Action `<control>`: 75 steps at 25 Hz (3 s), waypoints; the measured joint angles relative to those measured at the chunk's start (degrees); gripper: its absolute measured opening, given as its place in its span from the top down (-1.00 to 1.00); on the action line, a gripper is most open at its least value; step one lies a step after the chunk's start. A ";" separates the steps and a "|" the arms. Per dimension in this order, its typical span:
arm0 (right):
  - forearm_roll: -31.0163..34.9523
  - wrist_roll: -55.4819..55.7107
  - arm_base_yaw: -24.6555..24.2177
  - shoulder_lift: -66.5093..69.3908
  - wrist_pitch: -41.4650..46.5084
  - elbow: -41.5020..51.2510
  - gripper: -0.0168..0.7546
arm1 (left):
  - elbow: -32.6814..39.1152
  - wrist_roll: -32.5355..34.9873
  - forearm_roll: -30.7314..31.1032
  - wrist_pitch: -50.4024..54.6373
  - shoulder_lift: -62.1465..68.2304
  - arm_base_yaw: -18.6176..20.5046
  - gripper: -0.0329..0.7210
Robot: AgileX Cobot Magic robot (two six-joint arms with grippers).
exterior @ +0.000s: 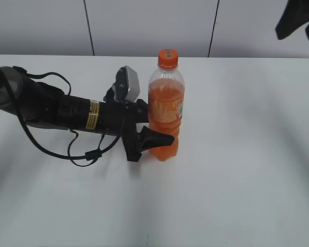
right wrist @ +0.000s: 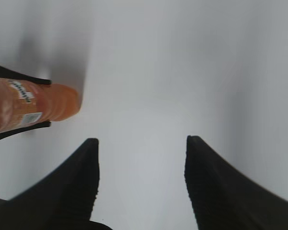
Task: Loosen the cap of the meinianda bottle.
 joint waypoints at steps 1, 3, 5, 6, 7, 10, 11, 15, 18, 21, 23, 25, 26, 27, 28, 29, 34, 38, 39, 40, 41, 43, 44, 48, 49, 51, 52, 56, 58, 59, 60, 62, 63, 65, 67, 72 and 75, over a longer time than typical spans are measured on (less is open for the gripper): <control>0.26 0.00 1.38 0.66 0.00 -0.60 -0.15 | 0.00 0.00 0.13 -0.06 0.00 0.00 -0.18; 0.92 0.42 3.96 1.90 0.00 -1.83 -0.14 | 0.00 0.00 0.26 -0.18 0.00 0.00 -0.18; 1.19 0.60 6.42 3.09 0.00 -3.06 -0.13 | 0.00 0.00 0.27 -0.25 0.00 0.00 -0.18; 1.25 0.65 7.79 3.51 0.00 -3.51 -0.13 | 0.00 0.00 0.27 -0.31 0.00 0.00 -0.18; 1.49 0.65 8.92 4.00 0.00 -4.09 -0.13 | 0.00 0.00 0.32 -0.31 0.00 0.00 -0.18; 1.97 0.65 12.77 5.20 0.00 -6.11 -0.13 | 0.00 0.00 0.43 -0.31 0.00 0.00 -0.18; 2.14 0.65 13.74 5.74 0.00 -7.05 -0.13 | 0.00 0.00 0.43 -0.35 0.00 0.00 -0.18; 3.53 0.65 17.48 8.48 0.00 -10.99 -0.12 | 0.00 0.00 0.49 -0.35 0.00 0.00 -0.18; 3.97 0.65 19.67 10.64 0.00 -13.37 -0.12 | 0.00 0.00 0.54 -0.37 0.00 0.00 -0.18; 4.12 0.46 21.34 12.77 0.00 -15.18 -0.12 | 0.00 0.00 0.59 -0.42 0.00 0.00 -0.18; 4.12 0.46 21.86 13.76 0.00 -15.38 -0.12 | 0.00 0.00 0.59 -0.42 0.00 0.00 -0.18; 4.07 0.46 21.86 14.36 0.00 -15.38 -0.12 | 0.00 0.00 0.59 -0.42 0.00 0.00 -0.18; 3.93 0.46 21.86 14.56 0.05 -15.38 -0.12 | 0.00 0.00 0.64 -0.42 0.00 0.00 -0.18; 3.59 0.46 21.86 14.67 0.05 -15.38 -0.12 | 0.00 0.00 0.64 -0.42 0.00 0.00 -0.18; 3.16 0.46 21.86 14.74 0.05 -15.33 -0.12 | 0.00 0.00 0.64 -0.44 0.00 0.00 -0.18; 2.36 0.59 21.86 14.74 0.05 -15.19 -0.12 | 0.00 0.00 0.64 -0.44 0.00 0.00 -0.18; 1.51 0.39 21.86 15.28 0.05 -14.86 -0.12 | 0.00 0.00 0.64 -0.44 0.00 0.00 -0.18; 3.76 0.00 21.86 16.57 0.05 -14.82 -0.12 | 0.00 0.00 0.64 -0.44 0.00 0.00 -0.18; 3.76 0.00 21.86 16.89 0.05 -14.82 -0.12 | 0.00 0.00 0.64 -0.44 0.00 0.00 -0.18; 3.76 0.00 21.86 17.27 0.05 -14.82 -0.12 | 0.00 0.00 0.64 -0.44 0.00 0.00 -0.18; 3.76 0.00 21.86 17.42 0.05 -14.70 -0.12 | 0.00 0.00 0.64 -0.44 0.00 0.00 -0.18; 3.76 0.00 21.86 17.60 0.05 -14.63 -0.12 | 0.00 0.00 0.64 -0.44 0.00 0.00 -0.18; 3.76 0.00 21.86 17.60 0.05 -14.63 -0.12 | 0.00 0.00 0.64 -0.44 0.00 0.00 -0.18; 3.76 0.00 21.86 17.60 0.05 -14.63 -0.02 | 0.00 0.00 0.64 -0.44 0.00 0.00 -0.17; 3.76 0.00 21.86 17.60 0.05 -14.63 0.02 | 0.00 0.00 0.69 -0.49 0.00 0.00 -0.17; 3.41 0.00 21.86 17.60 0.11 -14.63 0.15 | 0.00 0.00 0.69 -0.49 0.00 0.00 -0.17; 3.15 0.00 21.86 17.60 0.11 -14.63 0.21 | 0.00 0.00 0.74 -0.49 0.00 0.00 -0.17; 2.40 0.00 21.86 17.60 0.11 -14.63 0.24 | 0.00 -0.05 0.74 -0.49 0.00 0.00 -0.17; 2.11 -1.23 21.86 17.60 0.11 -14.63 0.24 | 0.00 -0.05 0.70 -0.49 0.00 0.00 -0.17; 2.06 -2.38 21.86 17.60 0.11 -14.63 0.24 | 0.00 -0.05 0.70 -0.49 0.00 0.00 -0.17; 2.06 -3.88 21.86 17.60 0.11 -14.63 0.24 | 0.00 -0.05 0.70 -0.49 0.00 0.00 -0.17; 2.06 -7.48 21.86 17.60 0.11 -14.63 0.24 | 0.00 -0.05 0.70 -0.49 0.00 0.00 -0.17; 2.06 -10.57 21.86 17.60 0.11 -14.63 0.24 | 0.00 -0.05 0.70 -0.49 0.00 0.00 -0.17; 2.06 -15.53 21.86 17.60 0.11 -14.63 0.25 | 0.00 -0.05 0.70 -0.49 0.00 0.00 -0.17; 2.11 -22.14 21.86 17.60 0.11 -14.63 0.25 | 0.00 -0.05 0.70 -0.49 0.00 0.00 -0.17; 2.11 -43.03 21.86 17.60 0.11 -14.63 0.25 | 0.00 -0.05 0.75 -0.49 0.00 0.00 -0.17; 2.22 -55.66 21.86 17.60 0.11 -14.63 0.26 | 0.00 -0.05 0.81 -0.49 0.00 0.00 -0.17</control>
